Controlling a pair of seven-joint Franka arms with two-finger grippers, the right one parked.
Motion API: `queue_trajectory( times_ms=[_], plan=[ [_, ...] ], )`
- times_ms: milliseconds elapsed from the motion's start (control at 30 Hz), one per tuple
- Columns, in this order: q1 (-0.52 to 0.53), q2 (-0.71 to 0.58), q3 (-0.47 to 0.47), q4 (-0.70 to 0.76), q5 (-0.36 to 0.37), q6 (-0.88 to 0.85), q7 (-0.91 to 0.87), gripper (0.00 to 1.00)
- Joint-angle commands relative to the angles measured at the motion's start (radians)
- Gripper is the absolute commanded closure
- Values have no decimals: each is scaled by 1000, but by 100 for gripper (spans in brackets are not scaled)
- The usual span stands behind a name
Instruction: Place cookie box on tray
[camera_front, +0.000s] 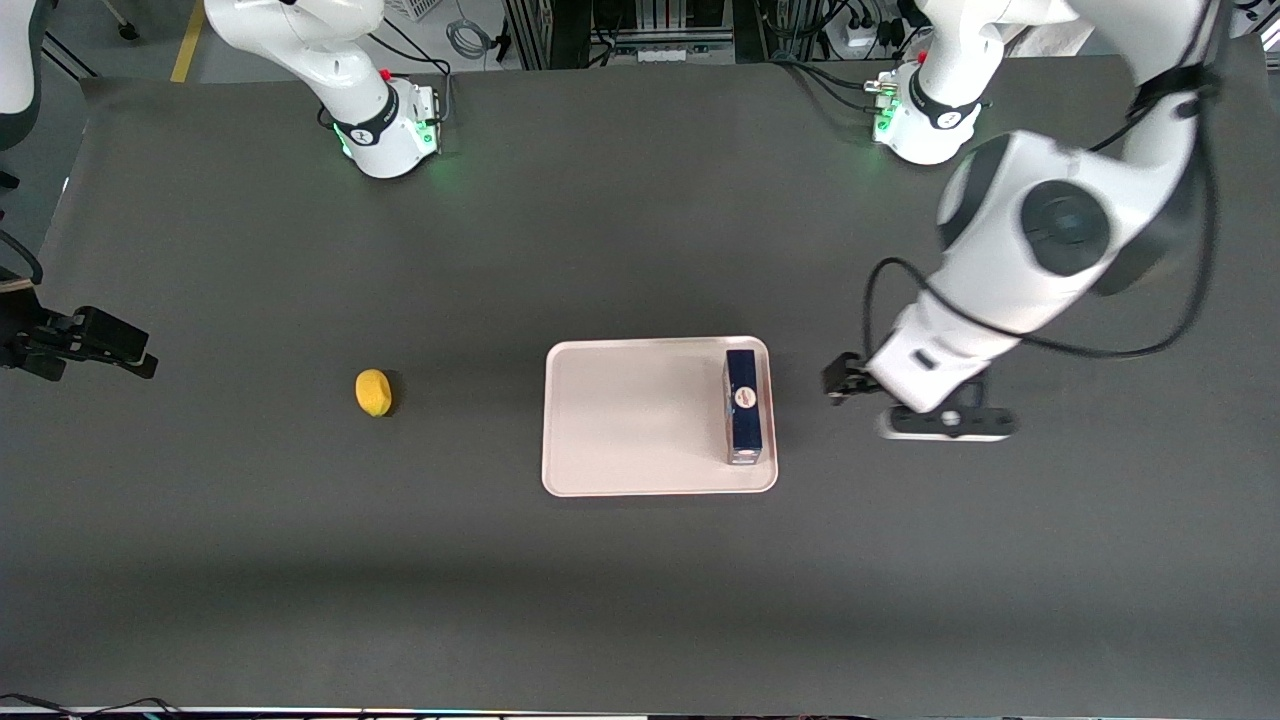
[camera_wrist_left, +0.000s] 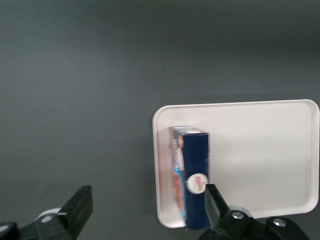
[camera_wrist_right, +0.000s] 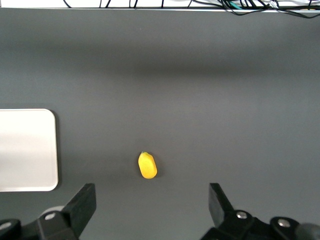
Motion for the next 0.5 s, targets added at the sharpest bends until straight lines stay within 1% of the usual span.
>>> queue_trajectory(
  times_ms=[0,233,333,467],
  plan=[
    [84,-93,-3,-25,-24,-83,71,0],
    [196,-173,-2,-33,-11,-143,130,0],
    [232,-208,-2,-42,-11,-158,189,0],
    [273,-257,10,-73,-10,-167,218,0]
  ],
)
